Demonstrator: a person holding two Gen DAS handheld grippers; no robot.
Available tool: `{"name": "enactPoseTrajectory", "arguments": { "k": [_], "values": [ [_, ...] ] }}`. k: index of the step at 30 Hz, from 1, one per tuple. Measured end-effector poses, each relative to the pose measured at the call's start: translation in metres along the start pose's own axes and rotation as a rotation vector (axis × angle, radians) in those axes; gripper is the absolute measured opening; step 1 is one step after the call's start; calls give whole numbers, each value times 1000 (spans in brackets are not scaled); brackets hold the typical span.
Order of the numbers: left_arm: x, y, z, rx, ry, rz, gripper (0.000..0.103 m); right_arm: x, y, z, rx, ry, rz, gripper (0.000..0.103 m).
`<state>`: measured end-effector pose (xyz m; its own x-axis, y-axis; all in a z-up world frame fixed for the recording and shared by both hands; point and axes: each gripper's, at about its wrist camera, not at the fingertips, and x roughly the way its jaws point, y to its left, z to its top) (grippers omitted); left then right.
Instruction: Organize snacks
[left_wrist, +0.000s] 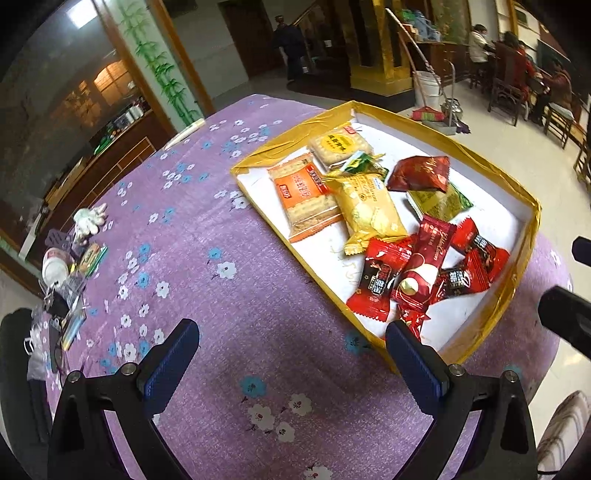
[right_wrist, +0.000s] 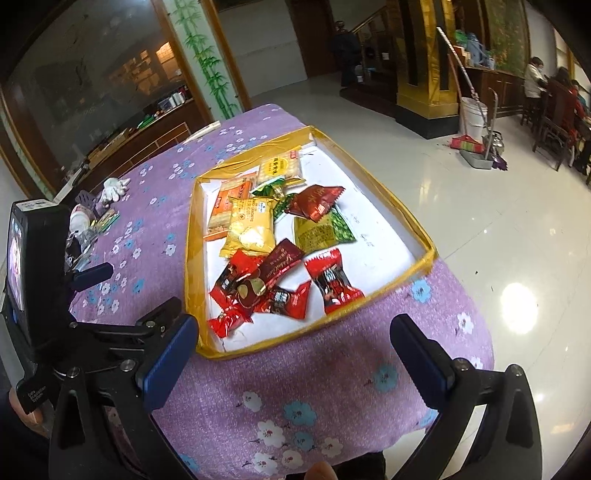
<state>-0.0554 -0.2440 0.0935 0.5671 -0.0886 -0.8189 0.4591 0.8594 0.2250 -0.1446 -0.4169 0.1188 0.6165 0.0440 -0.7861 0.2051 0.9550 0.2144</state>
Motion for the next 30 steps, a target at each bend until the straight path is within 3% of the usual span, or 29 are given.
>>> {"name": "enactPoseTrajectory", "arguments": {
  "k": [15, 30],
  "values": [
    [-11, 7, 11, -110, -24, 37, 102, 3, 7, 37, -139, -22, 50, 103],
    [-12, 11, 17, -35, -37, 63, 102, 12, 12, 43, -103, -49, 73, 103]
  ]
}}
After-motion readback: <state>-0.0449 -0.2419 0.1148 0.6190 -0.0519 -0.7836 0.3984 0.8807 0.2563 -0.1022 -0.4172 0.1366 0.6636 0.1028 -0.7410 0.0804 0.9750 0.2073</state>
